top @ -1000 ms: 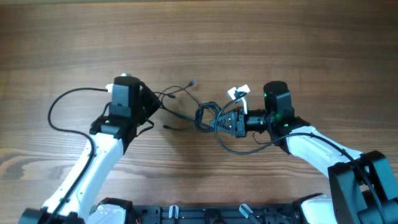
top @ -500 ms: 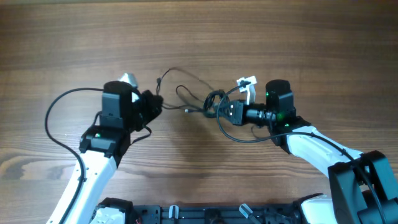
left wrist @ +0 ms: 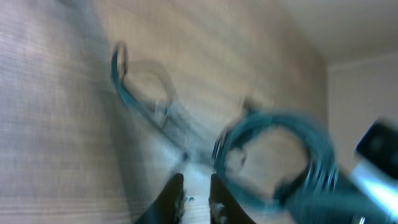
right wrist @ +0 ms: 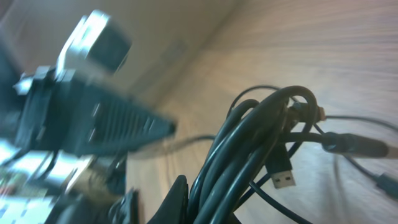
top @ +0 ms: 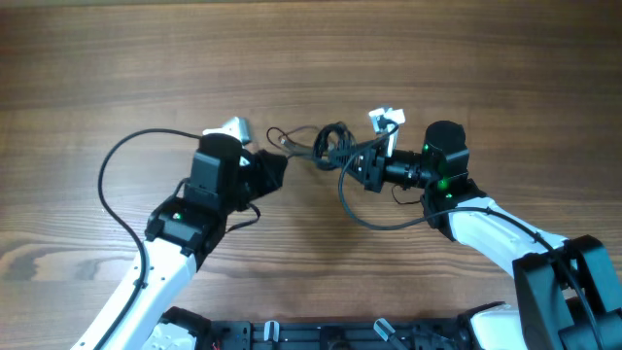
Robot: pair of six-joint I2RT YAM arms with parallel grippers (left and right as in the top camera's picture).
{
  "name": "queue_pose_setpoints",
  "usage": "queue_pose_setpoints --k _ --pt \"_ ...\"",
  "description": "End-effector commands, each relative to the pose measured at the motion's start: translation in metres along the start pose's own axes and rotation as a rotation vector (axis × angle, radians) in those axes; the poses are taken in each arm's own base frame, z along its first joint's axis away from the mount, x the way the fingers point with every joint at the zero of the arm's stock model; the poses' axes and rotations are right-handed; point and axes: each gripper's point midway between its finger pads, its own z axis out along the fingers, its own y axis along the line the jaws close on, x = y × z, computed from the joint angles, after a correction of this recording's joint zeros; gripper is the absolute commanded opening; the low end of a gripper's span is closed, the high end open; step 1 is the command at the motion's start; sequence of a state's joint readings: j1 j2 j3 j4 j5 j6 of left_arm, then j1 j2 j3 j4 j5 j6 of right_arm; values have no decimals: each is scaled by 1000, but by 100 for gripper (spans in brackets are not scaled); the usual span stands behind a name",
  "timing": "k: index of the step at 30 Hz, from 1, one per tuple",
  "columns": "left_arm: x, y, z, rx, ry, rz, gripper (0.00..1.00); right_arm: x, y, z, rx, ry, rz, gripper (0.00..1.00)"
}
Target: Untangle cables
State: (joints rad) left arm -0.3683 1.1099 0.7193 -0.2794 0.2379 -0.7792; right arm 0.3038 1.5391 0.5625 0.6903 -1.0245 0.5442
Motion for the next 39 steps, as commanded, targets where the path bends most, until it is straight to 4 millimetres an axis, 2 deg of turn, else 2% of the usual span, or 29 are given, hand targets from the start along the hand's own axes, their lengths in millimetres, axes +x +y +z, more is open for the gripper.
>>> queue_pose_setpoints --k 1,3,4,5,11,12,13,14,17,19,21,23,25,29,32,36,39 --pt "-30 -3 -17 24 -118 13 20 16 33 -7 -206 102 -118 4" --pt "-38 -3 -28 32 -153 41 33 12 29 -11 -195 87 -122 4" --pt "-42 -4 -33 36 -172 56 48 9 27 -14 -187 77 -133 4" --pt "-45 -5 -39 40 -190 70 55 6 24 -17 -178 65 -140 4" --pt "-62 -13 -69 82 -290 74 76 -1 22 -20 -168 40 -169 4" --pt "-62 -14 -70 87 -294 74 83 -4 18 -19 -145 29 -153 4" --pt "-61 -14 -70 88 -291 61 91 -8 12 -18 -107 11 -95 4" --pt "-58 -11 -69 83 -273 1 100 -16 1 -18 -42 -30 55 4" --pt "-52 3 -62 36 -243 -122 100 -34 -8 -19 15 -119 225 4" --pt "-51 16 -59 -13 -248 -214 100 -45 -6 -20 9 -161 264 4" --pt "-51 37 -57 -98 -274 -334 100 -56 -7 -22 19 -213 278 4" --pt "-47 64 -57 -208 -309 -470 100 -60 -20 -25 75 -262 357 4" --pt "-40 75 -55 -259 -293 -523 100 -59 -34 -26 132 -288 409 4" --pt "-20 69 -40 -238 -149 -483 100 -51 -55 -30 212 -321 581 5" --pt "-4 63 -29 -205 -34 -461 100 -53 -54 -30 185 -343 703 10" --pt "5 54 -20 -164 43 -441 95 -69 -57 -36 161 -448 851 10" --pt "12 23 -12 -30 114 -284 97 -93 -45 -42 81 -537 857 7"
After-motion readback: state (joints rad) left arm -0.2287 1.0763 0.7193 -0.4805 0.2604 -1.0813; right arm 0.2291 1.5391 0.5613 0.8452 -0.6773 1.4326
